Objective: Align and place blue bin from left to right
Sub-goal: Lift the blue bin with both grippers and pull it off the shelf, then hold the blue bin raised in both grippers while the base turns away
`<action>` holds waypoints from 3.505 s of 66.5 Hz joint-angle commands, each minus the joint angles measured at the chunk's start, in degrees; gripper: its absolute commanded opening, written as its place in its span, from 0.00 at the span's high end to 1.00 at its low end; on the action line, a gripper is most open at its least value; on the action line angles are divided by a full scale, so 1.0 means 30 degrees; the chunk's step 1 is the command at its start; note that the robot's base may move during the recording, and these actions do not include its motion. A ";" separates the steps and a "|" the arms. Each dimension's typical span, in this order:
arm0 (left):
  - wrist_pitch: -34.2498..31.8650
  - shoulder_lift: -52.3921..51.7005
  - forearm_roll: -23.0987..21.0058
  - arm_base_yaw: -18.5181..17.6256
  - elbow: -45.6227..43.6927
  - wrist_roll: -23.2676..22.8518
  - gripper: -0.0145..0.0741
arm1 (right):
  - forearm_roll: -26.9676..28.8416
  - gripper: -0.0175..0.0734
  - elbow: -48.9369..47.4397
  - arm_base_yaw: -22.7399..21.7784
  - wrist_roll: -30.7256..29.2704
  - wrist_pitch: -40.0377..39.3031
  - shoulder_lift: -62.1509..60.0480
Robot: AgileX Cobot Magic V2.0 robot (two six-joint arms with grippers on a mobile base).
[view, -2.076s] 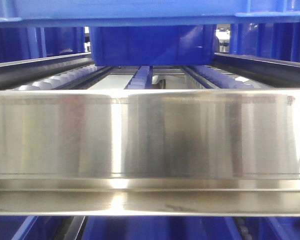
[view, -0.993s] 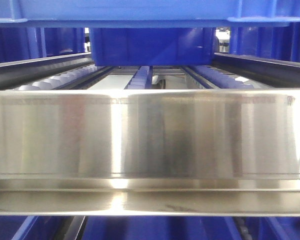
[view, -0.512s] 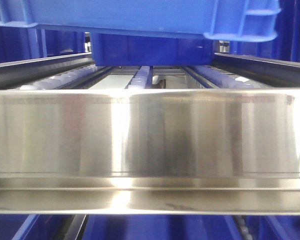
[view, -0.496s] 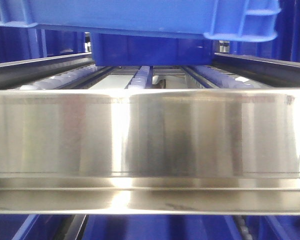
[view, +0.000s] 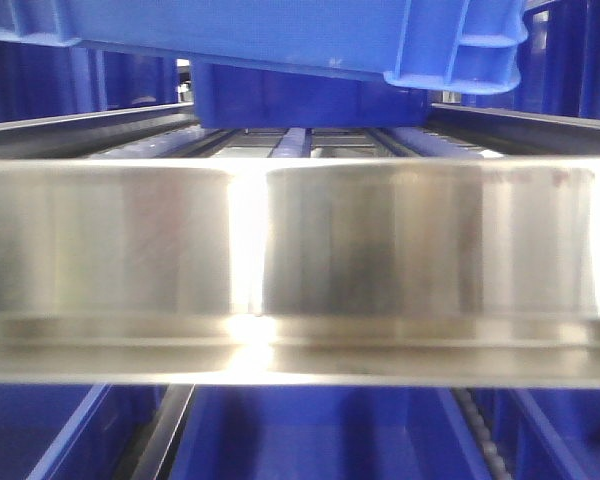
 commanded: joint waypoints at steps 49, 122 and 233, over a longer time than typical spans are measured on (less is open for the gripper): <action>-0.2405 -0.0532 -0.0766 -0.0128 -0.0356 -0.0213 0.96 | -0.0179 0.88 -0.0260 -0.0047 0.0147 -0.1077 -0.0050; -0.2405 -0.0532 -0.0766 -0.0128 -0.0356 -0.0213 0.96 | -0.0179 0.88 -0.0260 -0.0047 0.0147 -0.1852 0.0432; -0.2405 -0.0532 -0.0766 -0.0128 -0.0356 -0.0213 0.96 | -0.0179 0.88 -0.0260 -0.0047 0.0147 -0.1862 0.0472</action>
